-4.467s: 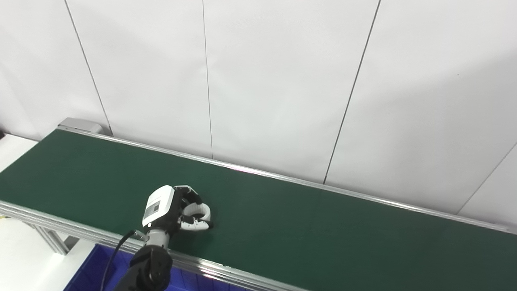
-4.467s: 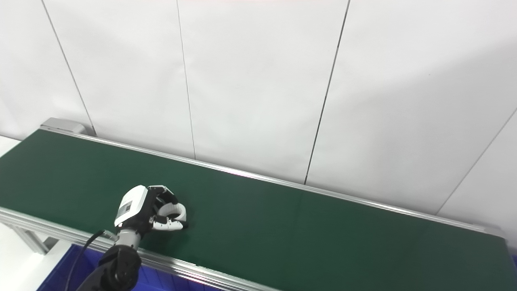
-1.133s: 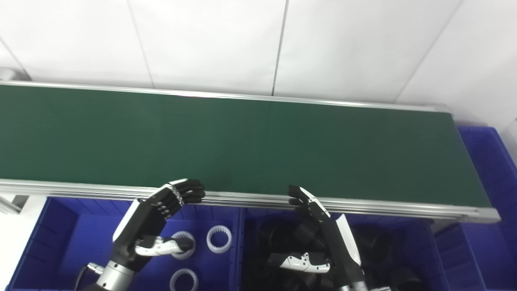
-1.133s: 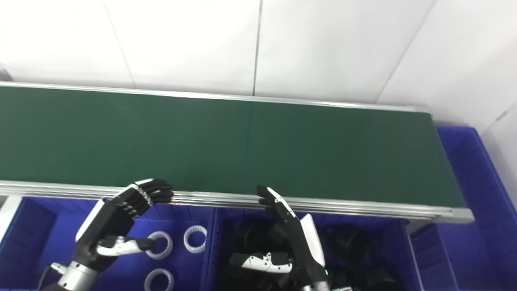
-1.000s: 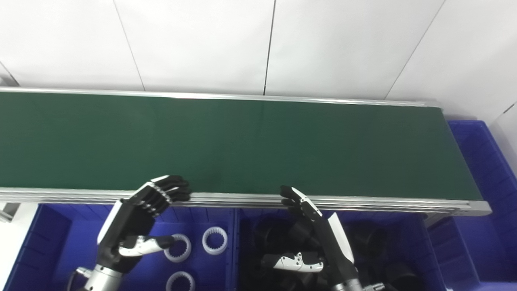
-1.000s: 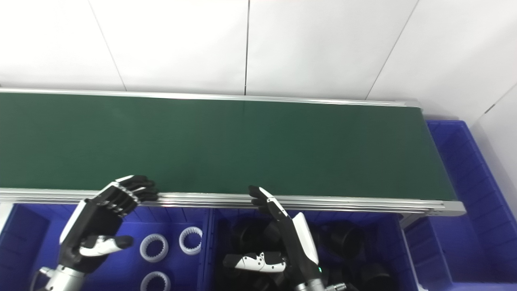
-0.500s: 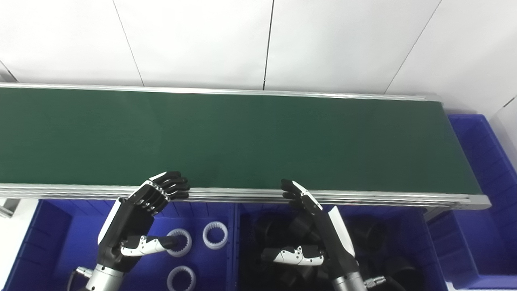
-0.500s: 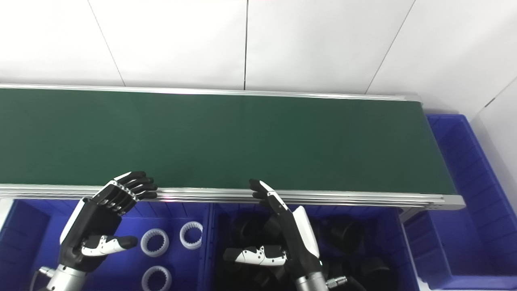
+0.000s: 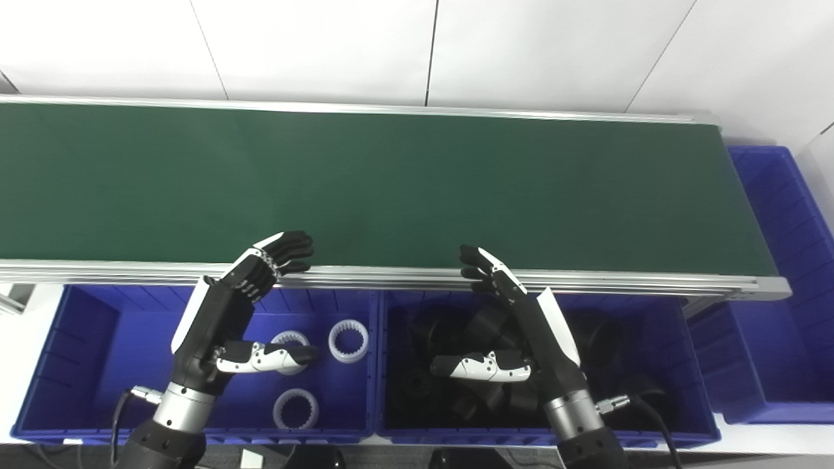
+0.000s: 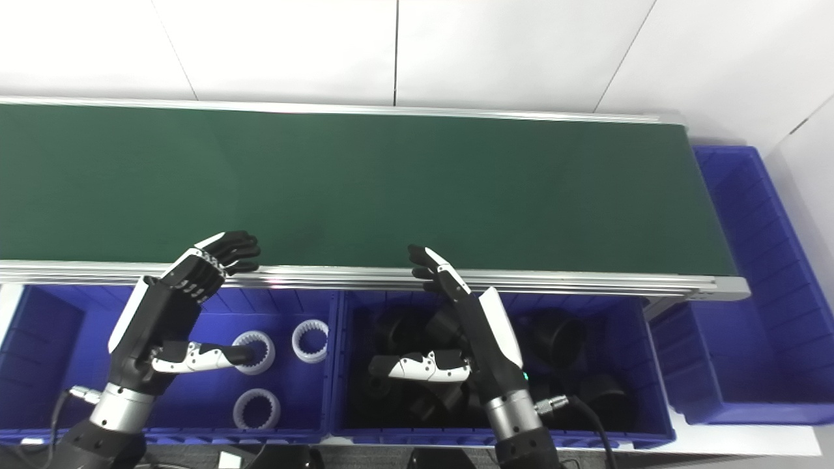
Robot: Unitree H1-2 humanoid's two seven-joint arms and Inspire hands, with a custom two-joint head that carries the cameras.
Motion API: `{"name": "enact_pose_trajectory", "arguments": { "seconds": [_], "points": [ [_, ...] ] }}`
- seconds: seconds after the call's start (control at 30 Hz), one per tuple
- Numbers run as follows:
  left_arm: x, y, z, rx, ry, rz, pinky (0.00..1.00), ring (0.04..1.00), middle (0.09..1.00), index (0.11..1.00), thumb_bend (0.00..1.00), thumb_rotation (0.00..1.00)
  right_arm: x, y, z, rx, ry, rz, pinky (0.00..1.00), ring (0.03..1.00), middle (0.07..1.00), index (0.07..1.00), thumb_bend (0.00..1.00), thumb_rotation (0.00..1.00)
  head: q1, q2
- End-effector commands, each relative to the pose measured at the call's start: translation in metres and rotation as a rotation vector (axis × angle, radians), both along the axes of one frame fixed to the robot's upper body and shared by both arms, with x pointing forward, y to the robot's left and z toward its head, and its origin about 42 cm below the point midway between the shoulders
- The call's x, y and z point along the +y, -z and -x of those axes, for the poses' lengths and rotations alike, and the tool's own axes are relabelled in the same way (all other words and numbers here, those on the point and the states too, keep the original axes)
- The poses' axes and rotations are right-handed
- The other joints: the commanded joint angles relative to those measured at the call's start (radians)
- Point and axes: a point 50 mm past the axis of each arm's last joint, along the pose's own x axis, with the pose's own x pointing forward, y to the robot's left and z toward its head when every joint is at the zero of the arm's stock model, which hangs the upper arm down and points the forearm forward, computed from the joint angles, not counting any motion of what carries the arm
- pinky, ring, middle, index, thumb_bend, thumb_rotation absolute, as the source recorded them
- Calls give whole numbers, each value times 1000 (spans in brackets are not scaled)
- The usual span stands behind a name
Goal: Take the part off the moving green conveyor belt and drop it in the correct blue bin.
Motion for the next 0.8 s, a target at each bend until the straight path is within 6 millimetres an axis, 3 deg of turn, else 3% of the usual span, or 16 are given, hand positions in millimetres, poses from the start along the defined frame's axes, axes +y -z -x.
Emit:
{"name": "enact_pose_trajectory", "arguments": {
  "seconds": [0.0, 0.47, 0.77],
  "points": [
    [-2, -10, -3, -58, -8, -20, 731, 796, 829, 832, 938, 192, -1, -9, -3, -38, -5, -25, 782, 831, 871, 883, 987, 350, 1, 0],
    [-5, -7, -2, -89, 7, -66, 722, 786, 825, 834, 952, 114, 0, -6, -4, -33, -8, -27, 776, 829, 874, 888, 983, 286, 8, -19],
    [-5, -3, -3, -80, 8, -78, 713, 783, 828, 835, 953, 93, 1, -4, -4, -18, -10, -17, 785, 834, 879, 893, 965, 175, 7, -37]
  ]
}}
